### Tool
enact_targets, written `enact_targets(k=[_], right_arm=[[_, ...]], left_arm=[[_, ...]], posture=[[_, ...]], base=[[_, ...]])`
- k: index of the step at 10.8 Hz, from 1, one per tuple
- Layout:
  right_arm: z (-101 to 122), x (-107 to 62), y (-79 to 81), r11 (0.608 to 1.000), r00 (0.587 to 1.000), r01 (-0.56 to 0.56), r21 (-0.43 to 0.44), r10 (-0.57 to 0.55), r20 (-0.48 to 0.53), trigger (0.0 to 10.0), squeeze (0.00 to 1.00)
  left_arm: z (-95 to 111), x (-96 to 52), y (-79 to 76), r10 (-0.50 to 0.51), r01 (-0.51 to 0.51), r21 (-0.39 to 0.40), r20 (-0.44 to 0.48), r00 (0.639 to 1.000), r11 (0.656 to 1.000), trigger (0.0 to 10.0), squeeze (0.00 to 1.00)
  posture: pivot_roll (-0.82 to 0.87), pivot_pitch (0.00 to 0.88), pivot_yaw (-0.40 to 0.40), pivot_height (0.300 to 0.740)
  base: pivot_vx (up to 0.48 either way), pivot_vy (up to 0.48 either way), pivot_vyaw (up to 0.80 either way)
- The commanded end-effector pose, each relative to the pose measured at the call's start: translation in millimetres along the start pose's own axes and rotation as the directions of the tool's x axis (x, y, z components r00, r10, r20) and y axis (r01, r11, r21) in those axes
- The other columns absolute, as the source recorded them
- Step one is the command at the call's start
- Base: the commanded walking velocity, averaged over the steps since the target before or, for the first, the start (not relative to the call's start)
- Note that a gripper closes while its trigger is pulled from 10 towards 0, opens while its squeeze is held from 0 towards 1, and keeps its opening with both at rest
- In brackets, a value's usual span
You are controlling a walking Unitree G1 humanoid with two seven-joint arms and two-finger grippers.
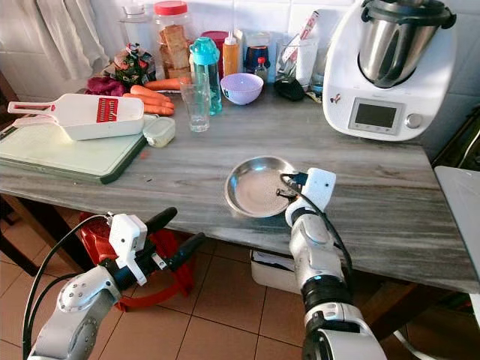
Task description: Setting the table
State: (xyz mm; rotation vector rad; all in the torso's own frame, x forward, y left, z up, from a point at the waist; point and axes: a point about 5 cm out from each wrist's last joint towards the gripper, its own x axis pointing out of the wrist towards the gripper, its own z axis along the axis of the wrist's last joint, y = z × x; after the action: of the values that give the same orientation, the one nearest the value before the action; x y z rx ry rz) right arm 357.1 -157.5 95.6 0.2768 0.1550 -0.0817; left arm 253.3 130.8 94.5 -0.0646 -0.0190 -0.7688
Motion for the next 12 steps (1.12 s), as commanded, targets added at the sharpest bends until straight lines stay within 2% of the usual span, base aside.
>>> enact_targets(k=[1,2,6,7,8,12], right_arm=[[-1.1,1.9,1.7,1.0,1.0,-0.007,0.012,0.008,-0.02,10.0,0.0],[-6.0,2.4,1.5,0.999,0.998,-0.015,0.03,0.017,-0.062,10.0,0.04],[-5.0,7.4,6.8,0.997,0.997,-0.008,0.073,0.013,-0.072,10.0,0.0],[-4.6,8.6,10.2,0.996,0.997,-0.022,0.092,0.029,-0.076,10.0,0.05],[-3.8,9.4,12.3,0.995,0.997,-0.025,0.1,0.033,-0.072,10.0,1.0],[2.1,9.4,11.3,0.994,0.999,-0.031,0.104,0.034,-0.024,10.0,1.0]], left_arm=[[3.0,2.3,-1.2,-0.016,0.016,0.014,-0.003,1.0,1.0,10.0,0.0],[2.7,2.6,-2.1,-0.017,0.017,0.015,-0.004,1.0,1.0,10.0,0.0],[1.8,2.8,-4.5,-0.017,0.017,0.014,-0.003,1.0,1.0,10.0,0.0],[1.5,2.4,-4.6,-0.017,0.017,0.016,-0.004,1.0,1.0,10.0,0.0],[1.4,2.0,-4.4,-0.018,0.018,0.016,-0.004,1.0,1.0,10.0,0.0],[2.2,3.6,-3.5,-0.019,0.02,0.026,-0.004,1.0,0.999,10.0,0.0]], posture=[[0.01,0.0,0.013,0.74],[0.01,0.0,0.01,0.74],[0.02,0.0,0.008,0.74],[0.02,0.0,0.01,0.74],[0.02,0.0,0.012,0.74],[0.02,0.0,0.014,0.74]], base=[[0.0,0.0,0.0],[0.0,0.0,0.0],[0.0,0.0,0.0],[0.0,0.0,0.0],[0.0,0.0,0.0],[0.0,0.0,0.0]])
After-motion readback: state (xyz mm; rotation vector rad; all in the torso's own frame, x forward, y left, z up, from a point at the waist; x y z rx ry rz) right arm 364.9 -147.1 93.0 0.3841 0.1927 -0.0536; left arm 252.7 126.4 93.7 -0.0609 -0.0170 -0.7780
